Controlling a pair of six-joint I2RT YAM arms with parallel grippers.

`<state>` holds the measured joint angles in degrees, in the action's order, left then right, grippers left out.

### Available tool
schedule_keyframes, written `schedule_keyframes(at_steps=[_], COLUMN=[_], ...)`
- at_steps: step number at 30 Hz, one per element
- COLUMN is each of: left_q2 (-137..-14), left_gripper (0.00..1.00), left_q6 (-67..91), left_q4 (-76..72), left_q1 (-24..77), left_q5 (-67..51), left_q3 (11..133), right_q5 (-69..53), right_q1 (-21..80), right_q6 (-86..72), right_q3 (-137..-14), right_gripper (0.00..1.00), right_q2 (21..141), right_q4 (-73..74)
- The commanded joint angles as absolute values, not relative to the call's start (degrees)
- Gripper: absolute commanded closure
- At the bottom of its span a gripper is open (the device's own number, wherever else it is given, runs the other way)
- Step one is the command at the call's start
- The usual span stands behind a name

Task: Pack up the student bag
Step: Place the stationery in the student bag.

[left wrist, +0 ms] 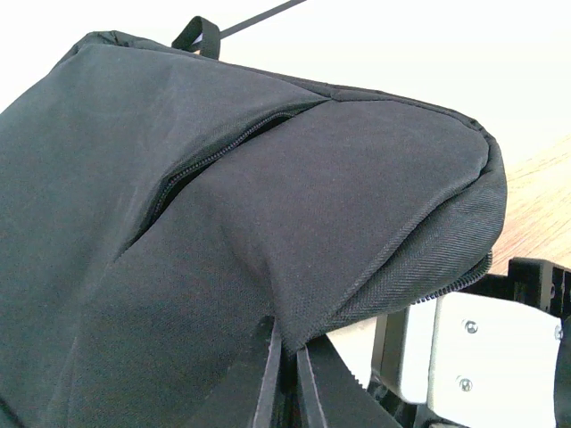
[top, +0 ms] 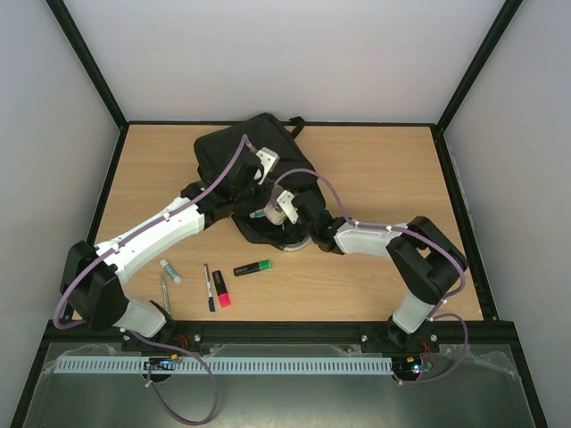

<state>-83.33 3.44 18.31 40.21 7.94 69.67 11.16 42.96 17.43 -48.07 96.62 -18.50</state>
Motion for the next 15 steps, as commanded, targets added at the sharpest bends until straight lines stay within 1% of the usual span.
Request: schedule_keyframes(at_steps=[1, 4, 7, 12, 15], left_q2=[-80.27, -80.20, -80.29, -80.10, -80.01], left_gripper=[0.98, 0.98, 0.98, 0.97, 0.97], left_q6=[3.96, 3.91, 3.87, 3.79, 3.78], left_q4=[13.85, 13.80, 13.86, 13.93, 13.97], left_q1=[40.39, 40.34, 40.39, 40.34, 40.39], left_q5=[7.55, 7.80, 8.07, 8.09, 8.15], left_q3=[70.49, 70.40, 70.40, 70.44, 70.49], right_q5=[16.39, 14.69, 8.69, 1.67, 0.92], right_q1=[43.15, 43.15, 43.15, 43.15, 43.15], right_q6=[9.71, 6.99, 7.66, 14.81, 18.75], right_q3=[-46.82, -46.59, -46.57, -45.12, -43.34], right_gripper=[0.63, 0.63, 0.57, 0.47, 0.44], right_q2=[95.82, 93.87, 91.25, 88.00, 86.94], right_q4=[-28.77, -26.19, -21.43, -13.23, -10.09])
